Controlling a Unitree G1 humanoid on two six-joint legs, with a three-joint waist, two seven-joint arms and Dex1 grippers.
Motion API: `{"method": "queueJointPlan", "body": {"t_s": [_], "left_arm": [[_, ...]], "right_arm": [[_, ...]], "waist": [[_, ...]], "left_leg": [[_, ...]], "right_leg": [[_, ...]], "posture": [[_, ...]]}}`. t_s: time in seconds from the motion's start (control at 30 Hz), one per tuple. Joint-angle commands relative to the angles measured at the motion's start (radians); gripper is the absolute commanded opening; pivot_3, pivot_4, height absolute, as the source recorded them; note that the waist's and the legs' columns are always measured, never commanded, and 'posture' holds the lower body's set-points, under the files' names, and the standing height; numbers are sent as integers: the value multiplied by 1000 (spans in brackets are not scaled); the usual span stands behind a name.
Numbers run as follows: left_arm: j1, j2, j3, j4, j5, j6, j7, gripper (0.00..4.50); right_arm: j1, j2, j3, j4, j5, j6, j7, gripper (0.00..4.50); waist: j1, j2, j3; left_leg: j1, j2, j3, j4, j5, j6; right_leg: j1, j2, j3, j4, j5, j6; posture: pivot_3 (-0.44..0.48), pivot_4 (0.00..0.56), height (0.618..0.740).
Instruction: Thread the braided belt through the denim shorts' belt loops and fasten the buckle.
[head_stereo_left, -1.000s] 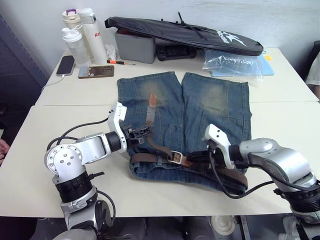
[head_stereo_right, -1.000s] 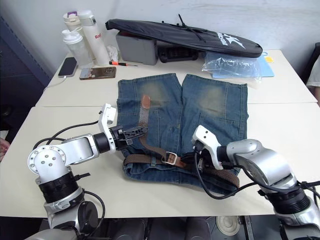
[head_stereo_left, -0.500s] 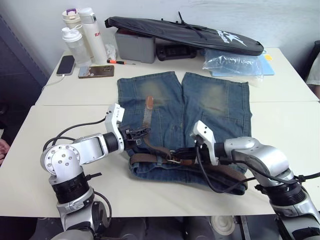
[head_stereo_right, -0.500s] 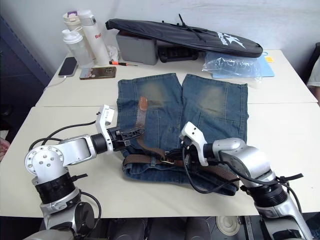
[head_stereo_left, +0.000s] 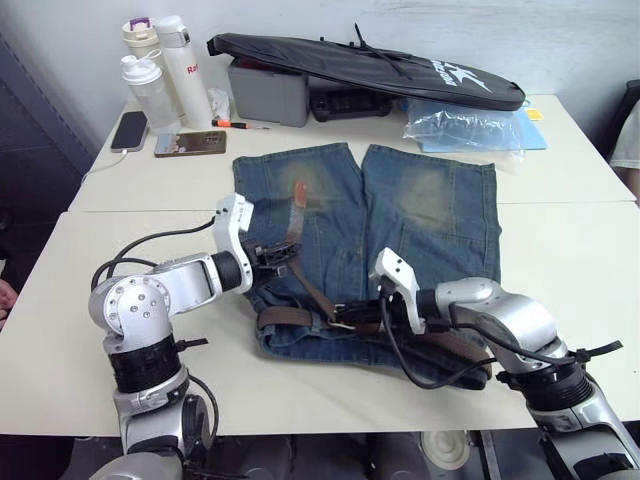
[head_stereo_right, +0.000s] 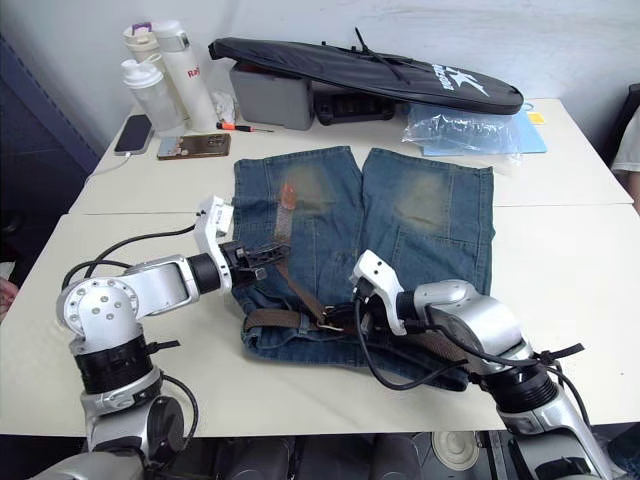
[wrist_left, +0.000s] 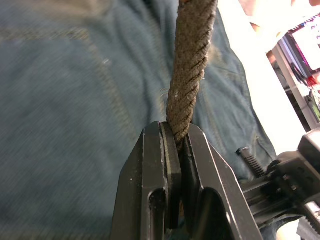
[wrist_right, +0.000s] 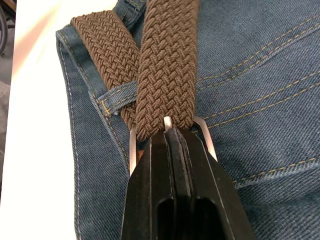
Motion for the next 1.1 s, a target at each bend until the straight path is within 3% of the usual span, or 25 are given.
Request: {"method": "queueJointPlan", "body": {"t_s": [0.03,0.33,0.7,0.83,1.1], "left_arm": [[-18,3,-8,-10,7,-36,-16,0],[-183,-14,-168,150,63,-165,-113,0],[-352,-80,-359,357,145,-316,-294,0],[-451,-126,-443,517,216,-423,-403,0],[-552,-244,-530,730,317,-543,-550,0]], "right_arm": [[21,-7,56,42,-46,0,0,69],[15,-30,189,140,-96,79,47,69],[1,-51,320,134,-249,26,40,69],[2,-76,388,104,-344,-30,34,69],[36,-67,385,58,-410,-41,12,69]], "waist": [[-1,0,0],[4,-2,-6],[5,-3,-13],[6,-2,-14],[8,-4,-15]], "left_leg": [[0,0,0,0,0,0],[2,1,0,1,0,0],[5,2,1,1,0,-1],[9,2,3,1,-1,-1],[12,3,3,1,-2,0]], "right_leg": [[0,0,0,0,0,0],[2,1,0,-2,0,0],[4,2,0,-3,0,0],[8,2,1,-4,-1,0],[13,3,1,-9,-3,4]], "posture": [[0,150,740],[0,150,740],[0,150,740],[0,150,740],[0,150,740]]}}
